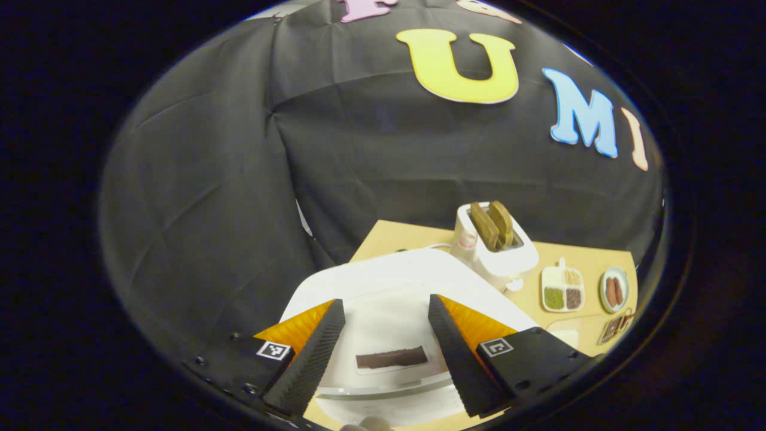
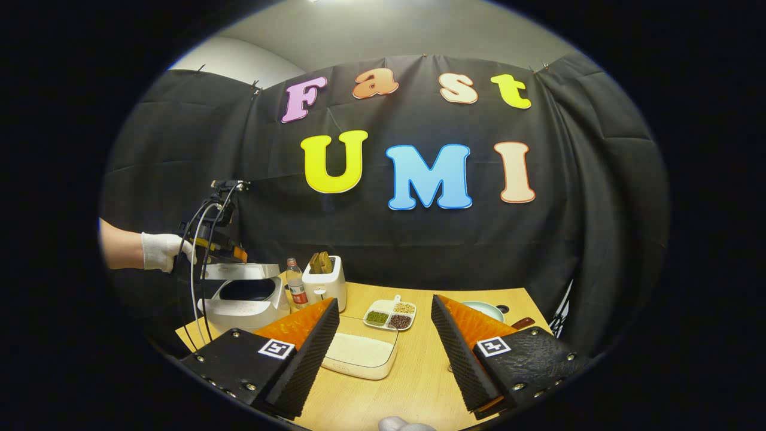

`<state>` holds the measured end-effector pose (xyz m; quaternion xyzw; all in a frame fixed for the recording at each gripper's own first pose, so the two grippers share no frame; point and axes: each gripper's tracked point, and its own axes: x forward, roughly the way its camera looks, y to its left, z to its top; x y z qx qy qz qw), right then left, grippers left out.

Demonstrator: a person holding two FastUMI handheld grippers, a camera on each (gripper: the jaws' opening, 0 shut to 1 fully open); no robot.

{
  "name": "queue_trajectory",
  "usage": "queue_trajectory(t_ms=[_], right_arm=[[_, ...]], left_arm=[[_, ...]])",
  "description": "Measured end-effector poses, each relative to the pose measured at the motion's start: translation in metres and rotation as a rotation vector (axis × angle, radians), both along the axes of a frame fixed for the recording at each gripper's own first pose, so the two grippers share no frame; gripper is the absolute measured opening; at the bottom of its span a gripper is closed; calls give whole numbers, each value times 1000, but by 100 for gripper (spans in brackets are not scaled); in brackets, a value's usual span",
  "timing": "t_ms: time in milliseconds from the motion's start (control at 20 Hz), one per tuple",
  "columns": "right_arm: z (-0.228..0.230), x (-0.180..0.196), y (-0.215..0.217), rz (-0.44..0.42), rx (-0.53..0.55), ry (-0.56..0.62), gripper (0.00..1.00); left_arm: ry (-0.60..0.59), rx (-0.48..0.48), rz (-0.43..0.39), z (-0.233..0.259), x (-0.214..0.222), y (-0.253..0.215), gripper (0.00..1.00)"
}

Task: Close the left gripper, press the button to open the rice cooker; take a wooden spoon from the chopstick holder with the right hand, scoop a spoonful of rice and pour it into the rice cooker, then put the wooden spoon back into the chopstick holder.

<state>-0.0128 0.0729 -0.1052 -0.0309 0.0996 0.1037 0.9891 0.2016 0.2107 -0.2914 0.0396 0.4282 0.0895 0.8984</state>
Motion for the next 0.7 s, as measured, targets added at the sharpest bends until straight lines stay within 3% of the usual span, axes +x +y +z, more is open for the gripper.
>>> queue_trajectory(t_ms=[400,550,700], right_arm=[[1,3,-4,9,3,0,95],[-1,5,-5,11,20,12,95],[-4,7,-9,1,47,25,95]], left_arm=[[178,-18,-10,-39,-40,-6,96],[186,-40,0,-43,-44,-8,95],[160,-128,40,-49,-40,-12,96]])
